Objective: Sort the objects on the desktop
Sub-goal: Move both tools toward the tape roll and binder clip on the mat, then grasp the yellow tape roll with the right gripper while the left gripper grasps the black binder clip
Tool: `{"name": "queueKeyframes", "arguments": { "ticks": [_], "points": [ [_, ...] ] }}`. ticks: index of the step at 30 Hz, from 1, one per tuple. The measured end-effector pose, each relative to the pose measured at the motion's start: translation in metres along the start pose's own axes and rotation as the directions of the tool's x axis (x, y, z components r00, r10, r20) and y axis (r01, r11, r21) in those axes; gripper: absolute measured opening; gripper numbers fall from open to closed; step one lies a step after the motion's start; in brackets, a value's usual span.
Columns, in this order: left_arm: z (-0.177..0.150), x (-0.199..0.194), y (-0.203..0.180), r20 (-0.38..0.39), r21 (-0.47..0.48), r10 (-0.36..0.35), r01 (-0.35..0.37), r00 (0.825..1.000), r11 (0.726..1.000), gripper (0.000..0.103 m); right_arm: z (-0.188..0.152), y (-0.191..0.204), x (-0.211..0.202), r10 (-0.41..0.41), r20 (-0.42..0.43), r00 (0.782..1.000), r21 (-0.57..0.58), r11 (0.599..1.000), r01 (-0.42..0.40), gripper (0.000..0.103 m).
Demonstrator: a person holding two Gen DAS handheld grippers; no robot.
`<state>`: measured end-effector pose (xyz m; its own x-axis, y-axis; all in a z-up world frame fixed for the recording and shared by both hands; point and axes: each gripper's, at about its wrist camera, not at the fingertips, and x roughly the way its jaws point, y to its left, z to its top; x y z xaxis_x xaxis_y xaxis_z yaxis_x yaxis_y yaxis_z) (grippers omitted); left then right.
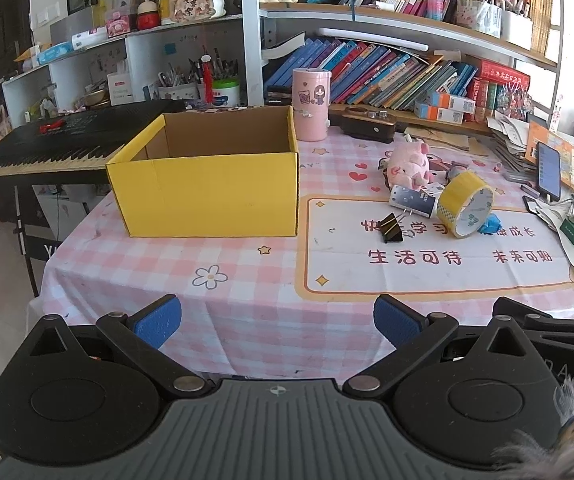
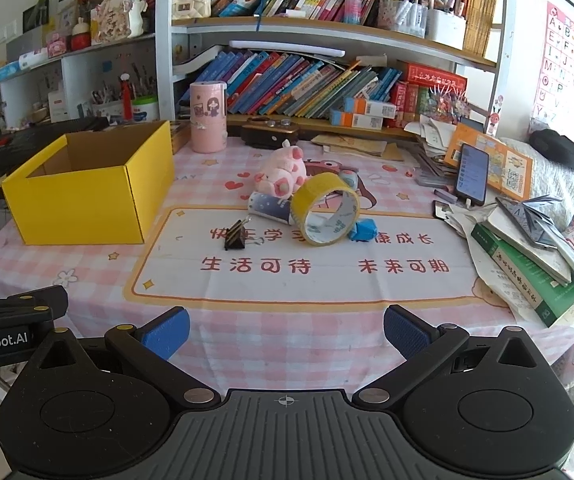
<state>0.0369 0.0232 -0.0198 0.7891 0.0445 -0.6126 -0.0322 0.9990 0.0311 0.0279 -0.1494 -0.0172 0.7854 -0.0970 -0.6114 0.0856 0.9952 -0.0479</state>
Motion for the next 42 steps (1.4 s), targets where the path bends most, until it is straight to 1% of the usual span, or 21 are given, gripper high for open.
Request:
{"name": "queueKeyframes", "arguments": {
  "ticks": [9, 27, 30, 37, 40, 42],
  "points": [
    [0.012, 0.017, -0.028, -0.016, 0.001, -0.002, 0.002, 1.000, 1.000, 0.103, 0.009, -0.023, 0.021, 0.013, -0.011, 1.000, 0.003, 1.000, -0.013, 0.103],
    [0.042, 0.077, -0.112, -0.099, -0.008, 0.006, -0.006, 0.995, 1.000, 0.103, 0.043, -0.096, 0.090, 0.038, -0.067, 0.997, -0.006, 0.999, -0.039, 0.103],
    [0.047, 0.084, -0.125, -0.101, -0.007, 0.009, -0.010, 0.995, 1.000, 0.103, 0.048, -0.108, 0.100, 0.047, -0.074, 0.996, -0.003, 0.999, -0.047, 0.103],
    [0.057, 0.101, -0.141, -0.106, -0.036, 0.019, -0.023, 0.994, 0.999, 0.103, 0.062, -0.129, 0.124, 0.095, -0.073, 0.993, -0.004, 0.995, -0.095, 0.103],
    [0.059, 0.108, -0.146, -0.106, -0.041, 0.038, -0.042, 0.994, 0.998, 0.103, 0.070, -0.134, 0.134, 0.125, -0.057, 0.991, -0.008, 0.992, -0.126, 0.103],
    [0.060, 0.112, -0.147, -0.116, -0.049, 0.054, -0.060, 0.992, 0.997, 0.100, 0.073, -0.135, 0.140, 0.149, -0.050, 0.988, -0.015, 0.989, -0.150, 0.103]
  ]
}}
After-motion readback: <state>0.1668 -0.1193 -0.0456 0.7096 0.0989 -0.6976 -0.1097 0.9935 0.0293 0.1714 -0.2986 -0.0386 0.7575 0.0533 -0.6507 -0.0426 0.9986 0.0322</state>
